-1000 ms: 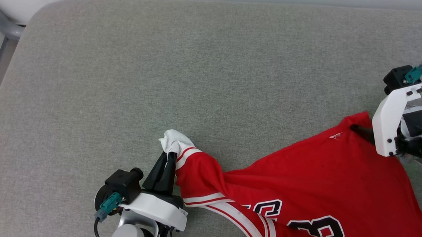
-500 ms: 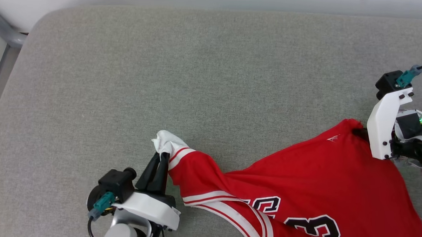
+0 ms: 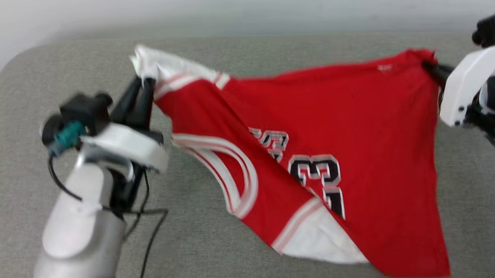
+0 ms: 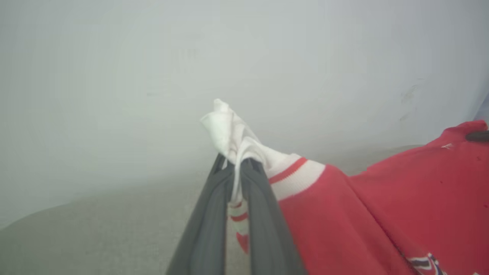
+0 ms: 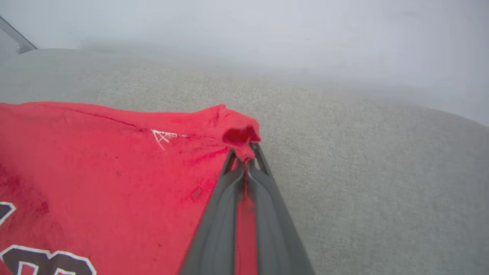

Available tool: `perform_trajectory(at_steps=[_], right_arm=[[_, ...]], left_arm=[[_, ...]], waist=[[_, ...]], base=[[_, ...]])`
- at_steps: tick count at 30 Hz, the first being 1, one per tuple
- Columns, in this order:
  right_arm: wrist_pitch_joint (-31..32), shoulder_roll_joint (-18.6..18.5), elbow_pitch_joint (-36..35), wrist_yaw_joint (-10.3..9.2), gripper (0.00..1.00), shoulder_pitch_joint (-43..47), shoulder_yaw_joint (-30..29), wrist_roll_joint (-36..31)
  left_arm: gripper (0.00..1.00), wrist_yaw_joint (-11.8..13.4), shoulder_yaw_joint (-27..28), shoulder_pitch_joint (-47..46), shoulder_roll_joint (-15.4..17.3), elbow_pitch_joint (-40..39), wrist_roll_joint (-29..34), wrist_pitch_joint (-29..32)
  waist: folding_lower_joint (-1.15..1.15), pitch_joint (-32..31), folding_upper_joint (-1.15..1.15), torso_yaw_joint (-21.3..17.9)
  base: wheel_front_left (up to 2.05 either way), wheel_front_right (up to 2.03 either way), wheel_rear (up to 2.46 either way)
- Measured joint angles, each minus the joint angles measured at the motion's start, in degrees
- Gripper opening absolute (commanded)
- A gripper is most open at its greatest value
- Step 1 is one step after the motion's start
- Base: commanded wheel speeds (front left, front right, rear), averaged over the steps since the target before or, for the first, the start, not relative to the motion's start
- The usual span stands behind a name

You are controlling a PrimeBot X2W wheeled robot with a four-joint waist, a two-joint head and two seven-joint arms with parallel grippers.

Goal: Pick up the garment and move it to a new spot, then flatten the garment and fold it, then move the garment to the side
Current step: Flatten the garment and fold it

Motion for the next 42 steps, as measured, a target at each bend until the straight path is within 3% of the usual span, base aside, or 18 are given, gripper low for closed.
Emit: perform_trajectory(at_steps=[12,27,31,42], right_arm=[[-10.8,3.6,4.0,0.00,0.00,-18.0,-6.3,-9.5],[-18.0,5.0,12.0,0.03,0.00,-41.4,-9.7,-15.9],[-19.3,5.4,14.4,0.04,0.00,-43.5,-9.5,-16.2],[-22.5,8.0,23.2,0.03,0.00,-42.8,-5.4,-13.6]], left_arm=[[0.00,0.0,1.5,-29.4,2.0,12.9,-0.6,3.5],[0.00,0.4,1.0,-57.9,5.9,28.1,2.1,4.0],[0.00,0.2,1.0,-61.0,6.3,32.1,1.0,2.7],[0.00,0.1,-0.8,-58.6,3.7,41.8,-5.5,-2.1]], waist=[[0.00,3.9,0.00,-2.7],[0.00,13.9,0.00,-3.8],[0.00,17.1,0.00,-3.9],[0.00,23.1,0.00,-3.5]], base=[[0.00,0.00,0.00],[0.00,0.00,0.00],[0.00,0.00,0.00],[0.00,0.00,0.00]])
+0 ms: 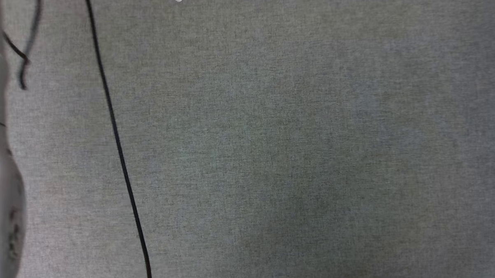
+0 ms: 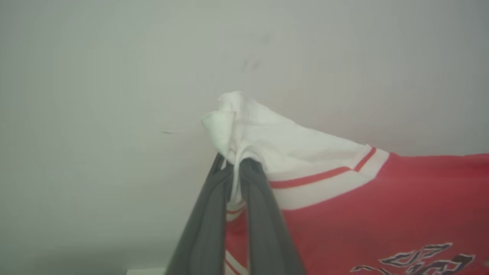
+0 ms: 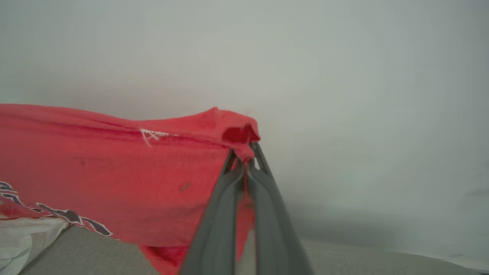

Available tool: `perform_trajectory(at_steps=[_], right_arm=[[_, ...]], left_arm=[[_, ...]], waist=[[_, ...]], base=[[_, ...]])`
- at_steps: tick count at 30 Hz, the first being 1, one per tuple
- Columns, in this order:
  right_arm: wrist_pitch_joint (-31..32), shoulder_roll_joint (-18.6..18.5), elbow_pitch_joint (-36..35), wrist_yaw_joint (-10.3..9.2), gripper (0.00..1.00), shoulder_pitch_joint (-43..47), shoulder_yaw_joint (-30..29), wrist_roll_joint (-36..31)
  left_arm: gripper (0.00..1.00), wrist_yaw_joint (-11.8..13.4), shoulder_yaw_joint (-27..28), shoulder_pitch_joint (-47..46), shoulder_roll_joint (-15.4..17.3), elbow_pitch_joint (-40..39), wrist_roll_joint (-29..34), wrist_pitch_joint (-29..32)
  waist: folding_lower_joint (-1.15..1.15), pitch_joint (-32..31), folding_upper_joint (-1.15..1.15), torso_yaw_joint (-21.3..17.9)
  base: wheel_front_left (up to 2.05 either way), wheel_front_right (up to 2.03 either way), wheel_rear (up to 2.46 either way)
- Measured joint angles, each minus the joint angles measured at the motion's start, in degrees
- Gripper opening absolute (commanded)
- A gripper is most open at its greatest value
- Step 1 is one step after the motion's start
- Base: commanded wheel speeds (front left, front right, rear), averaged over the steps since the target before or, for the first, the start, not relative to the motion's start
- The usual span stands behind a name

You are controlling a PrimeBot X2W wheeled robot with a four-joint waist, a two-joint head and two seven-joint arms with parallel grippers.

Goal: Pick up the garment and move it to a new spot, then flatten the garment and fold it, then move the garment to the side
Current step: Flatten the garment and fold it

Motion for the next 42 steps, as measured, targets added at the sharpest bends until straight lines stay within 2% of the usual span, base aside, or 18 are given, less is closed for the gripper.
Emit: perform_trajectory(at_steps=[6,11,14,19,25,30,36,37,42], right_arm=[[-2.2,-0.1,2.3,-0.01,0.00,5.4,3.7,3.3],[-5.3,-0.4,1.9,-0.01,0.00,15.9,6.8,7.0],[-7.3,-2.1,0.4,-0.01,0.00,22.5,8.3,9.0],[-10.6,-3.5,-2.7,0.00,0.00,33.9,10.2,12.3],[-13.8,-5.3,-7.9,0.02,0.00,48.0,9.6,15.3],[-14.0,-6.1,-12.2,0.03,0.00,60.3,6.4,16.4],[-12.5,-5.3,-19.7,0.12,0.00,75.5,-0.7,14.7],[-10.1,-3.5,-25.3,0.13,0.00,83.5,-5.9,12.4],[-2.4,2.1,-38.2,0.13,0.00,95.3,-14.7,6.7]], left_arm=[[0.00,-0.1,-3.3,7.9,-0.9,-0.7,-6.9,-1.5],[0.00,-0.1,-5.3,19.8,-0.7,-5.1,-13.3,-2.4],[0.00,-0.1,-5.5,28.1,-0.4,-9.8,-15.5,-2.5],[0.00,-0.1,-2.1,43.0,0.3,-19.7,-14.6,-2.5],[0.00,0.0,2.4,60.0,-0.8,-29.6,-10.1,-2.5],[0.00,0.8,3.7,72.6,-1.8,-35.3,-8.0,-2.5],[0.00,2.9,3.9,84.6,-1.9,-40.7,-8.1,-2.0],[0.00,4.3,3.9,89.6,-1.7,-43.9,-8.5,-0.5],[0.00,6.8,4.6,97.0,-0.9,-49.6,-9.6,2.3]], waist=[[0.00,-0.2,0.00,0.7],[-0.01,-2.8,0.00,0.9],[-0.01,-4.8,0.00,1.4],[-0.01,-9.0,0.00,2.0],[-0.02,-15.0,0.00,2.4],[-0.03,-20.1,0.00,2.5],[-0.03,-25.8,0.00,2.8],[-0.03,-28.3,0.00,3.1],[-0.03,-31.2,0.00,3.3]], base=[[0.00,0.00,0.00],[0.00,0.00,0.00],[0.00,0.00,0.00],[0.00,0.00,0.00],[0.00,0.00,0.00],[0.00,0.00,0.00],[0.00,0.00,0.00],[0.00,0.00,0.00],[0.00,0.00,0.00]])
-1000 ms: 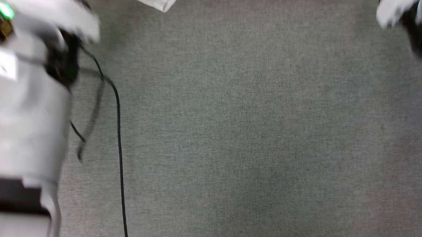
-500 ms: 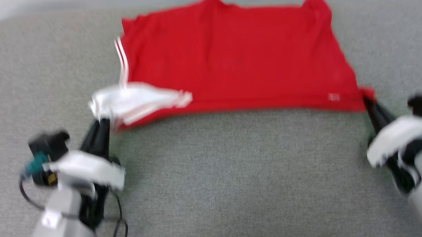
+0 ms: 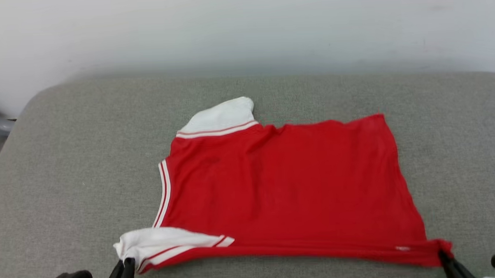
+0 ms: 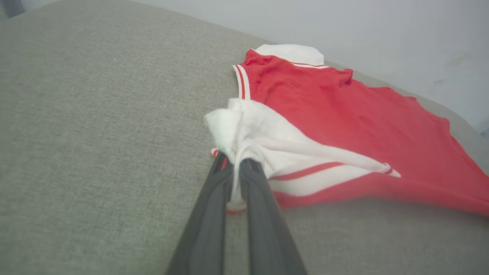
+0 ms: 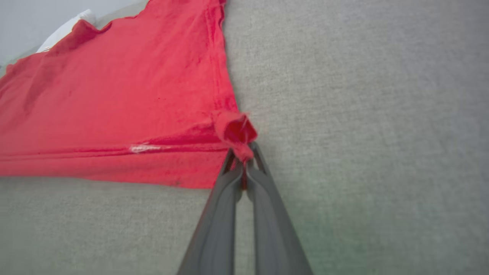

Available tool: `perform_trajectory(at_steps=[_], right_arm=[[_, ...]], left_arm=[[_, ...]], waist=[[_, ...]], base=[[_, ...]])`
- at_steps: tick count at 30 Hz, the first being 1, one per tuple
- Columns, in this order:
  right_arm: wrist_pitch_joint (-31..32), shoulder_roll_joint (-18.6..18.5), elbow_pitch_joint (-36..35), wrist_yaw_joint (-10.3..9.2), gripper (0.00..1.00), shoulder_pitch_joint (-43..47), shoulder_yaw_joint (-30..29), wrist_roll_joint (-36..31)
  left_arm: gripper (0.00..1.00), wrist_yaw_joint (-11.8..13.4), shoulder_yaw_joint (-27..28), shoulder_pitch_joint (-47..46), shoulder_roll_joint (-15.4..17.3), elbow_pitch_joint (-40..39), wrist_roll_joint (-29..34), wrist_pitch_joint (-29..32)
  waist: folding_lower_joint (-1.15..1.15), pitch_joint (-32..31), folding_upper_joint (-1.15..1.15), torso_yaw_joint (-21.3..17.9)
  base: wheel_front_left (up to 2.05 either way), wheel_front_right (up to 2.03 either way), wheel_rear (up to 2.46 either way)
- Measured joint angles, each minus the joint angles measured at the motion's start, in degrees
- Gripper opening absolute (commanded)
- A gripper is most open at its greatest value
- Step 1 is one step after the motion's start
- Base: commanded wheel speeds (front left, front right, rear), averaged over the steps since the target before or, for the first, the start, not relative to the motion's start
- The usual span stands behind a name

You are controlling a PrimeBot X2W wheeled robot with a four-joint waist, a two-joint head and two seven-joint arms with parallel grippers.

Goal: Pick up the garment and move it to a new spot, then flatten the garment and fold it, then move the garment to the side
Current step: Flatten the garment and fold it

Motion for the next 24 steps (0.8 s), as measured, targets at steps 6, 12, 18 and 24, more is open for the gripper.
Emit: perform_trajectory(at_steps=[6,12,18,24], right_arm=[[11.8,8.0,-16.3,-0.05,0.00,10.8,-6.9,-7.0],[17.9,9.8,-24.8,-0.11,0.00,12.2,-8.5,-10.6],[19.8,7.3,-23.9,-0.13,0.00,4.6,-5.5,-12.4],[19.0,4.4,-18.8,-0.14,0.00,-3.5,-2.7,-11.5]], left_arm=[[0.00,2.4,0.6,5.9,1.5,-6.4,-0.5,3.9],[0.00,2.6,-0.8,5.1,2.6,-9.5,-0.3,6.7],[0.00,1.6,-2.5,-0.8,2.5,-7.5,0.6,7.4],[0.00,0.6,-3.5,-6.7,2.1,-3.5,1.6,6.4]], waist=[[0.00,-1.9,0.00,0.2],[0.01,-1.5,0.00,0.0],[0.02,0.9,0.00,-0.7],[0.03,4.8,0.00,-1.1]], base=[[0.00,0.00,0.00],[0.00,0.00,0.00],[0.00,0.00,0.00],[0.00,0.00,0.00]])
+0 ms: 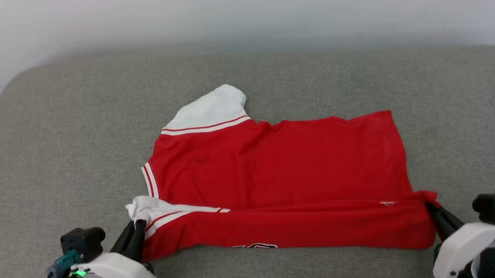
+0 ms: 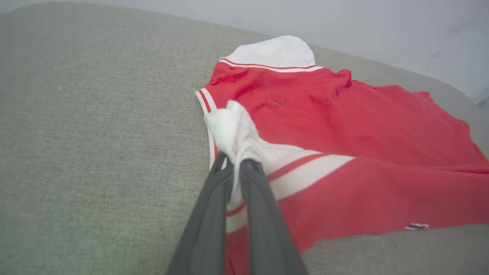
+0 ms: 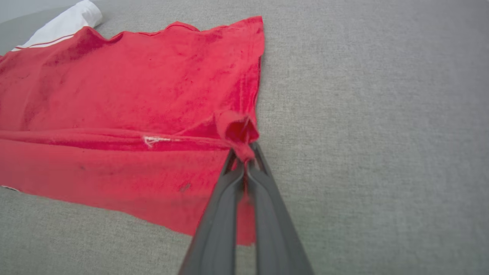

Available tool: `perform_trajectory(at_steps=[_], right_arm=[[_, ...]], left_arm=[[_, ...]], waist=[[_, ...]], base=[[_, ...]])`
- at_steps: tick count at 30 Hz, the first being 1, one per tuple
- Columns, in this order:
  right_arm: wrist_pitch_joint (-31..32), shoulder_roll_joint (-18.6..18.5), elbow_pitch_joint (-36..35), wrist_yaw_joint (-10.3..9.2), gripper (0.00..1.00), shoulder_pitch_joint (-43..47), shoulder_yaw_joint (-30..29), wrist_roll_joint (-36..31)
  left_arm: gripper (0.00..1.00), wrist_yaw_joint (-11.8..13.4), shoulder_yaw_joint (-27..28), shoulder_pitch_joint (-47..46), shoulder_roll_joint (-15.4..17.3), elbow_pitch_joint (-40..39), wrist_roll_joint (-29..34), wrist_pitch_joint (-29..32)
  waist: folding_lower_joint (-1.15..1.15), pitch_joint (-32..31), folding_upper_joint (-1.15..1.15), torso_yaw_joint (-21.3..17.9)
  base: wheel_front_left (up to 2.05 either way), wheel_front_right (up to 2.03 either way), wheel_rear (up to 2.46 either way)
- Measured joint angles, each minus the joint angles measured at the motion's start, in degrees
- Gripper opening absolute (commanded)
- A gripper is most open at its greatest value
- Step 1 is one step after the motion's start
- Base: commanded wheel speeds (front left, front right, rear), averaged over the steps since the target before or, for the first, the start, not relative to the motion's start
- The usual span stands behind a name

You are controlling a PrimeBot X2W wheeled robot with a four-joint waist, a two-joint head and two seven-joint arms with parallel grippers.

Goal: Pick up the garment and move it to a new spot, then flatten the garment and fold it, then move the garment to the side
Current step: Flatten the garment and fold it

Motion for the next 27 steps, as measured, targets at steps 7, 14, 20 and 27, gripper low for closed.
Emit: perform_trajectory(at_steps=[7,14,20,27], right_arm=[[-2.6,-2.3,7.5,0.00,0.00,-6.4,3.8,1.6],[-6.8,-3.7,14.9,-0.01,0.18,-10.0,6.9,2.6],[-12.9,-3.9,18.0,-0.01,1.00,-11.0,8.7,3.9],[-21.4,-2.3,16.9,-0.01,1.00,-9.3,7.5,4.0]], left_arm=[[0.00,-2.3,-1.6,-5.7,-1.1,6.5,0.0,-1.0],[0.10,-4.1,-3.4,-9.8,-2.3,13.9,-0.6,-0.6],[1.00,-4.5,-3.3,-11.4,-2.7,17.1,-1.0,-2.1],[1.00,-3.0,-2.1,-10.6,-1.0,16.6,-1.4,-1.3]], waist=[[0.01,4.5,0.00,0.1],[0.00,7.1,0.00,0.5],[0.00,6.2,0.00,0.7],[0.00,2.2,0.00,1.0]], base=[[0.00,0.00,0.00],[0.00,0.00,0.00],[0.00,0.00,0.00],[0.00,0.00,0.00]])
